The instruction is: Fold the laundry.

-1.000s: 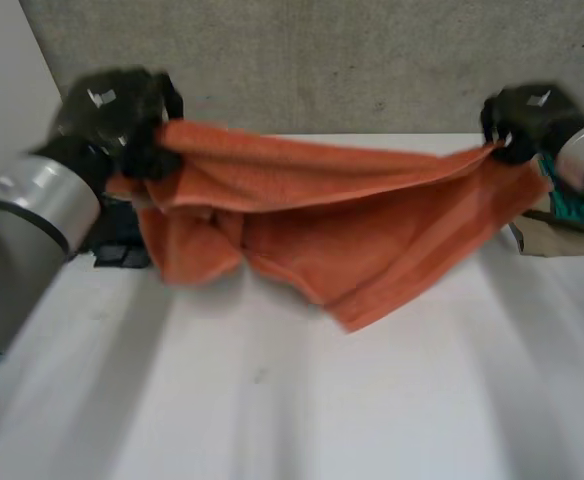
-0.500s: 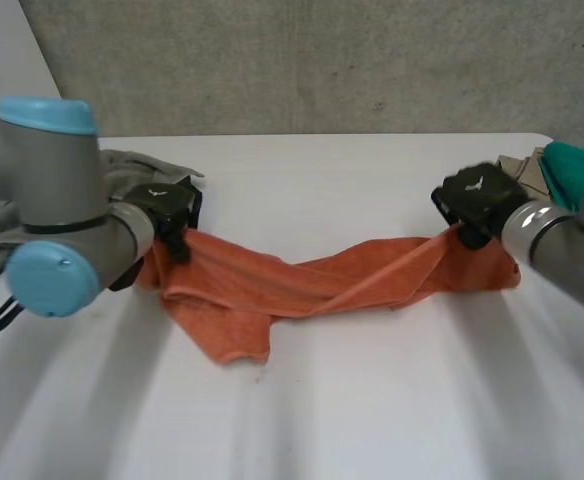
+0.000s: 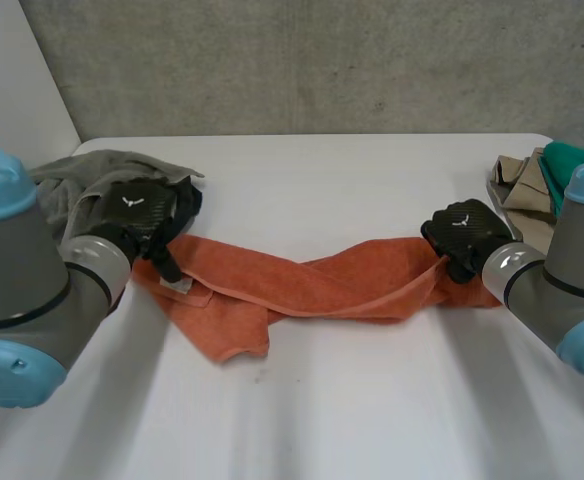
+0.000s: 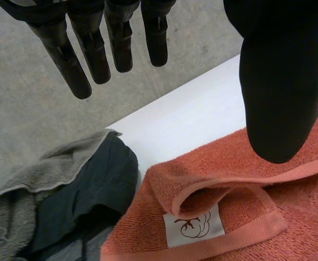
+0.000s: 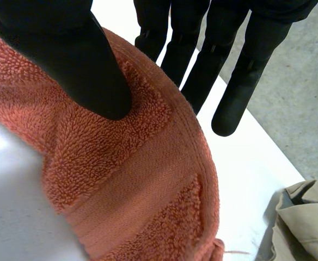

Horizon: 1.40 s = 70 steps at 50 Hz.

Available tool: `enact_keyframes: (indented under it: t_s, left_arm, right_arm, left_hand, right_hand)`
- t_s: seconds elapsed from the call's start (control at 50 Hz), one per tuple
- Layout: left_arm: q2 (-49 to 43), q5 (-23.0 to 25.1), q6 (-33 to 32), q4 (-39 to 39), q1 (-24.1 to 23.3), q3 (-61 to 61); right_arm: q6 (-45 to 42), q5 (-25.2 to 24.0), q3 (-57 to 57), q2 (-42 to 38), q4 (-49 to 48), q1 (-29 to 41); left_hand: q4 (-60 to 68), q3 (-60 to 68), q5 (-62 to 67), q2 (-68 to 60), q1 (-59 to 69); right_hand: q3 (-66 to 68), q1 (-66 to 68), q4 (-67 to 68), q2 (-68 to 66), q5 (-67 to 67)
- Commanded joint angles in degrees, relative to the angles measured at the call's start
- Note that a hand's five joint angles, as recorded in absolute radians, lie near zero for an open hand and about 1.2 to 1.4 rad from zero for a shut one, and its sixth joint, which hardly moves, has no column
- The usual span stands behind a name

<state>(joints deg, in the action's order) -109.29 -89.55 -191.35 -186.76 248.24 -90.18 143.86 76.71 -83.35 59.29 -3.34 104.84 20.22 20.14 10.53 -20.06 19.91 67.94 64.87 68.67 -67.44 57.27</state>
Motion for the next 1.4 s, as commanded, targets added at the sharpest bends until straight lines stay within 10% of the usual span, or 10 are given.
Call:
enact_keyframes:
  t_s: [0.02, 0.22, 0.44, 0.6, 0.84, 0.94, 1.22, 1.4]
  left_arm:
    - [-10.05, 0.95, 0.97, -0.27, 1.98, 5.97]
    - [-19.02, 1.04, 1.33, 2.02, 3.21, 13.89]
    - [-22.46, 3.24, 2.73, 2.90, 3.83, 18.20]
    - [-24.83, 2.89, 2.47, 1.05, 4.80, 26.80]
    - [-19.48, 1.48, 1.15, -21.08, 6.38, 48.61]
    - [-14.12, 3.50, 5.37, -25.67, 6.47, 49.05]
    - [-1.63, 7.89, 3.70, -15.04, 8.05, 16.47]
    - [-4.17, 12.47, -8.50, -17.05, 9.54, -6.92]
  right_arm:
    - [-0.16, -0.33, -1.03, -0.06, 0.09, -0.25]
    - [-0.33, -0.77, -1.64, -0.32, -0.09, -0.77]
    - [-0.86, -0.86, 0.55, -2.95, -0.79, -1.39]
    - [-3.85, -1.04, 9.77, -8.66, -2.11, -1.13]
    - [5.90, 10.03, 34.21, -8.94, -38.64, -0.77]
    - [10.47, 7.58, 35.45, -5.33, -44.22, -0.95]
    - [8.46, 0.90, 17.98, 0.29, -23.30, -2.00]
    - [4.94, -5.60, -4.44, 0.48, -16.70, -2.36]
  left_hand:
    - [5.80, 5.89, 5.49, -5.97, 6.11]
    - [11.35, 11.43, 11.04, -11.51, 11.66]
    - [57.39, 57.47, 57.08, -57.56, 57.70]
    - [59.78, 59.86, 59.47, -59.94, 60.09]
    - [59.78, 59.86, 59.47, -59.94, 60.09]
    - [59.78, 59.86, 59.47, -59.94, 60.09]
    - [59.78, 59.86, 59.47, -59.94, 60.09]
    - [59.78, 59.86, 59.47, -59.94, 60.09]
  right_hand:
    - [12.06, 15.13, 11.33, -12.56, 12.73]
    - [12.06, 15.13, 11.33, -12.56, 12.73]
    - [12.06, 15.13, 11.33, -12.56, 12.73]
    - [12.06, 15.13, 11.33, -12.56, 12.73]
    - [12.06, 15.13, 11.33, -12.56, 12.73]
    - [12.06, 15.13, 11.33, -12.56, 12.73]
    - [12.06, 15.13, 11.33, -12.56, 12.73]
    - [12.06, 15.13, 11.33, -12.56, 12.73]
